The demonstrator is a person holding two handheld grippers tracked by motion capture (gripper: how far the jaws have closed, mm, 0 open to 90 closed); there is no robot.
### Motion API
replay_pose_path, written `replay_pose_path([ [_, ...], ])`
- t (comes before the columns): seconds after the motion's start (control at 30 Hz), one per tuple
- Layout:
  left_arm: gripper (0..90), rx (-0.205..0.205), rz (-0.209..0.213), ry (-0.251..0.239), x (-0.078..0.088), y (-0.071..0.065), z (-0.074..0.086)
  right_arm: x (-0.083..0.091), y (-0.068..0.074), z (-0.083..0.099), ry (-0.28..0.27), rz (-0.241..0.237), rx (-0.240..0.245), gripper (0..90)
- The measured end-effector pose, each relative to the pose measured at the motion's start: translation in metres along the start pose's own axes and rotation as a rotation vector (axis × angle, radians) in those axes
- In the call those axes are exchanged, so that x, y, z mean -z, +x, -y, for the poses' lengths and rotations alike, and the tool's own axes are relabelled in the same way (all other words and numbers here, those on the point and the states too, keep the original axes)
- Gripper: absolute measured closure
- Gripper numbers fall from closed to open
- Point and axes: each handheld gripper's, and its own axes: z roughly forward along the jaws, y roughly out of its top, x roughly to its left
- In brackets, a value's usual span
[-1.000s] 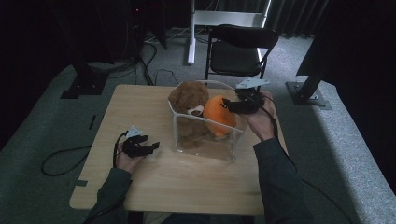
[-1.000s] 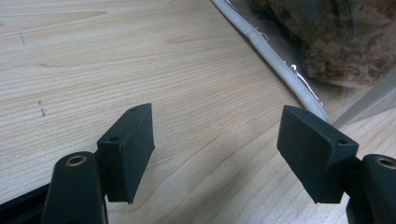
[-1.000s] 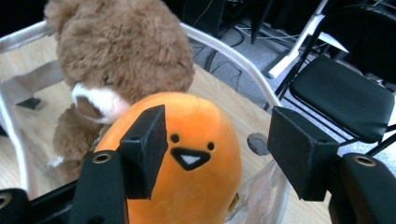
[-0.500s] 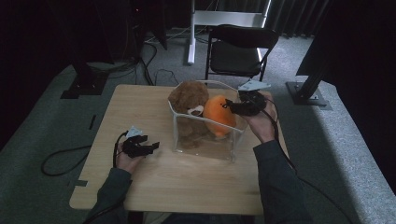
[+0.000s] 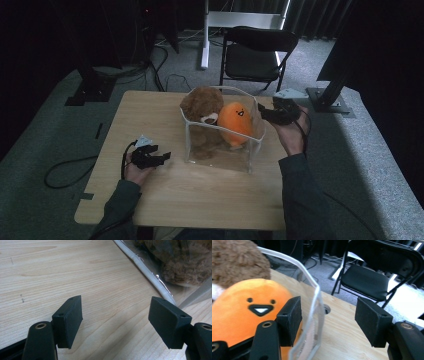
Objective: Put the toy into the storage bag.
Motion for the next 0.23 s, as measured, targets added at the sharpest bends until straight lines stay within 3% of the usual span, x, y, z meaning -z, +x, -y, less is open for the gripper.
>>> replay_pose_path([
  [0.23,28.0,0.001,-0.001,-0.003,-0.0005,0.0,0.0,0.002,-0.0103,0.0093,0.003,0.035,-0.026,36.2],
])
